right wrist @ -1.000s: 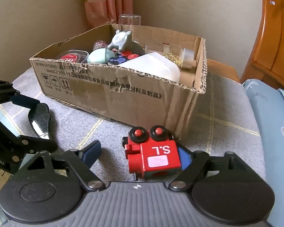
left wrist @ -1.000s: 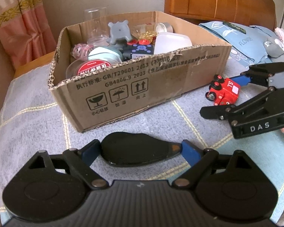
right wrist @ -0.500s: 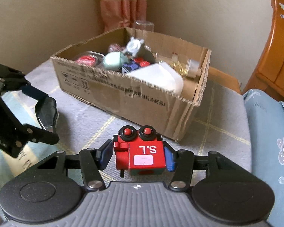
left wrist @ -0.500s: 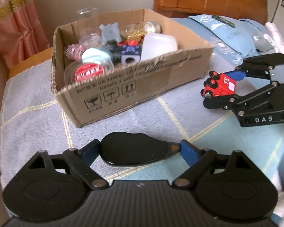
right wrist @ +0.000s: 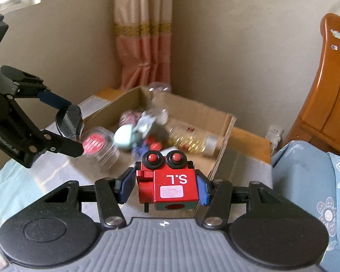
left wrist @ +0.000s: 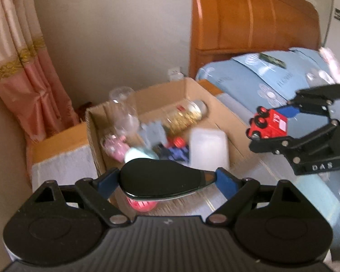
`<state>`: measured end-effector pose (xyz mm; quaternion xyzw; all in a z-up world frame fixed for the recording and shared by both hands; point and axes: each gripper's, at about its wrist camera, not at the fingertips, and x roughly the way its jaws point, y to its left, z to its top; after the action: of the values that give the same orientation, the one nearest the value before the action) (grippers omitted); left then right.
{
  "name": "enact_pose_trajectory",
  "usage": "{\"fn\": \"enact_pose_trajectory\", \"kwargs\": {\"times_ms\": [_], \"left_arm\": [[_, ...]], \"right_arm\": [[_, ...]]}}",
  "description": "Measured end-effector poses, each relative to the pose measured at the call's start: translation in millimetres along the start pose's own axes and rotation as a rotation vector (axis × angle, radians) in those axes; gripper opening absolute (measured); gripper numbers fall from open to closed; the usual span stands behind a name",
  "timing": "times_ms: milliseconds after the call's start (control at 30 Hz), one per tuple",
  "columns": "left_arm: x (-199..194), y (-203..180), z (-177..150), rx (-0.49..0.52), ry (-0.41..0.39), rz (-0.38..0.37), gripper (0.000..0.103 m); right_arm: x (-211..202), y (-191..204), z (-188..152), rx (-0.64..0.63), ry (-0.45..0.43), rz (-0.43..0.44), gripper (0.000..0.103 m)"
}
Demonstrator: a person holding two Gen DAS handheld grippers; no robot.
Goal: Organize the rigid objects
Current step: 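Carry the black case and red train into the box and open both tools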
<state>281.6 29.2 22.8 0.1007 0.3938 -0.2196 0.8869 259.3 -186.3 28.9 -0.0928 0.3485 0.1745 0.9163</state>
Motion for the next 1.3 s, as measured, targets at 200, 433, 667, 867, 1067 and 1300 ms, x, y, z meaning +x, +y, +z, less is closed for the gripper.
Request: {"fn": "enact_pose_trajectory", "kwargs": {"times_ms": [200, 433, 667, 867, 1067, 1300], "left_arm": [[31, 23, 28, -0.041, 0.01, 0.045, 0.089], [64, 39, 55, -0.086, 0.014, 0.057, 0.09], [85, 48, 63, -0.146, -0.01, 0.076, 0.091], [65, 50, 58, -0.191, -0.066, 0.115, 0.096], [14, 29, 41, -0.108, -0.152, 0.245, 0.102], [-33, -19, -9, -0.066, -0.155, 0.298, 0.102]], "right_arm": [[32, -19, 25, 0.041, 0.015, -0.046, 0.06], [65, -35, 35, 0.091, 0.029, -0.057, 0.068], [64, -33, 28, 0.091, 0.028, -0.057, 0.09], [46, -24, 24, 0.092, 0.03, -0.063, 0.093], [10, -7, 21, 0.105, 0.003, -0.103, 0.103], [-29, 8, 10, 0.24, 0.019, -0.228, 0.103]]}}
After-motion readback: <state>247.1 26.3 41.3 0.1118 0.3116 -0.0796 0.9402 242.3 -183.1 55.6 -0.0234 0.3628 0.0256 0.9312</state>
